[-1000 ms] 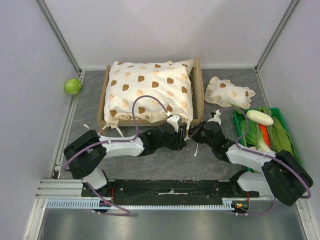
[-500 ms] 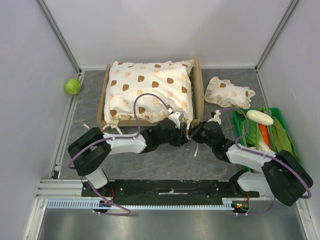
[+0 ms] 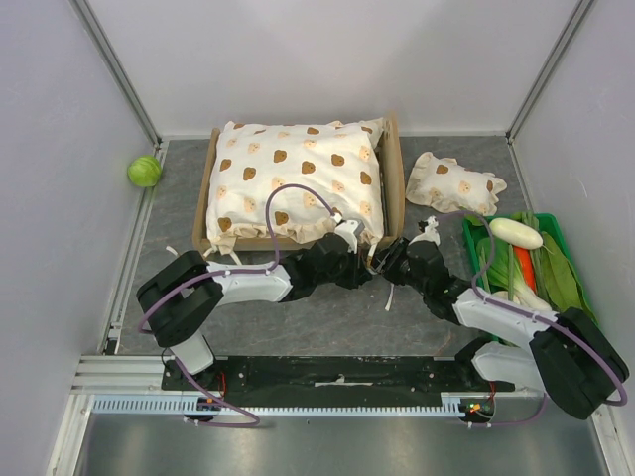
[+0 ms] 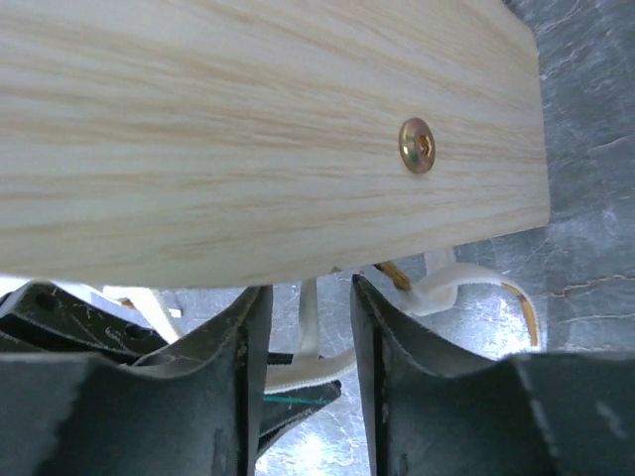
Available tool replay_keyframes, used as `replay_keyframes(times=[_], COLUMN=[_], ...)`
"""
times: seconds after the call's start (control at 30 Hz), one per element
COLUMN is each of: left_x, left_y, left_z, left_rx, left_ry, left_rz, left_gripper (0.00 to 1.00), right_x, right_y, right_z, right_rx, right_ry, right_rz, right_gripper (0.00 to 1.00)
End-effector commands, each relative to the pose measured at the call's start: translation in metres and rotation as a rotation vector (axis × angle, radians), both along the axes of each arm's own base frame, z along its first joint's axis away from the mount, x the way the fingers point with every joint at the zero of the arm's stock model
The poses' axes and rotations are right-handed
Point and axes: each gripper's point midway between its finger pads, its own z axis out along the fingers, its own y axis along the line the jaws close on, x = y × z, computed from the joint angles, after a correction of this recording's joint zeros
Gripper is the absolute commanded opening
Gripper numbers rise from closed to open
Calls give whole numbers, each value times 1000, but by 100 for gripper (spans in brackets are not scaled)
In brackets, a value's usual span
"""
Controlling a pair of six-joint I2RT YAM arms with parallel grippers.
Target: Set up the pet bed
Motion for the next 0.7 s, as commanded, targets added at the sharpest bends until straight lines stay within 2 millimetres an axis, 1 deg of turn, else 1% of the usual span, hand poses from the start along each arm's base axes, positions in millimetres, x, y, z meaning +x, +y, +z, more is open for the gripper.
replay_keyframes(times=[0.0, 0.03, 0.07, 0.13, 0.17, 0.23, 0.27, 0.33, 0.37, 0.4, 0.43, 0.47, 0.5, 0.53, 0.57, 0.67], left_x=[10, 10, 12, 12, 12, 14, 14, 15, 15, 15, 15, 15, 14, 14, 14, 14], left_y=[-5, -5, -3, -2, -1, 0, 0, 0, 0, 0, 0, -1, -1, -1, 0, -1], left_z=[15, 13, 12, 11, 10, 9, 10, 10, 11, 11, 12, 13, 14, 13, 13, 13], left_rx=[-35, -31, -29, -27, -26, -23, -25, -23, -25, -25, -27, -27, -28, -26, -25, -25], left_ry=[-12, -10, -7, 0, 2, 3, 3, 2, 3, 3, 2, 1, 2, 2, 2, 5], left_rz=[15, 15, 22, 26, 29, 33, 31, 32, 30, 26, 26, 20, 19, 18, 18, 15], left_gripper=[2, 2, 2, 2, 2, 2, 2, 2, 2, 2, 2, 2, 2, 2, 2, 2], right_x=[9, 8, 7, 5, 2, 0, -7, -11, -18, -19, -22, -28, -29, -32, -35, -37], right_y=[-8, -12, -17, -23, -29, -35, -42, -51, -59, -64, -68, -74, -76, -77, -78, -74], right_z=[27, 27, 31, 33, 35, 36, 34, 34, 31, 30, 27, 18, 14, 8, -3, -20], right_rx=[-74, -102, -121, -155, -190, -223, -263, -296, -323, -341, -354, -373, -379, -384, -397, -414], right_ry=[-82, -93, -101, -106, -107, -112, -99, -101, -97, -100, -97, -83, -77, -63, -34, 15], right_rz=[-10, -6, -15, -16, -18, -20, -9, -17, -18, -32, -34, -33, -36, -31, -24, 5], right_gripper=[48, 53, 55, 59, 59, 60, 60, 61, 61, 61, 61, 61, 61, 61, 61, 60])
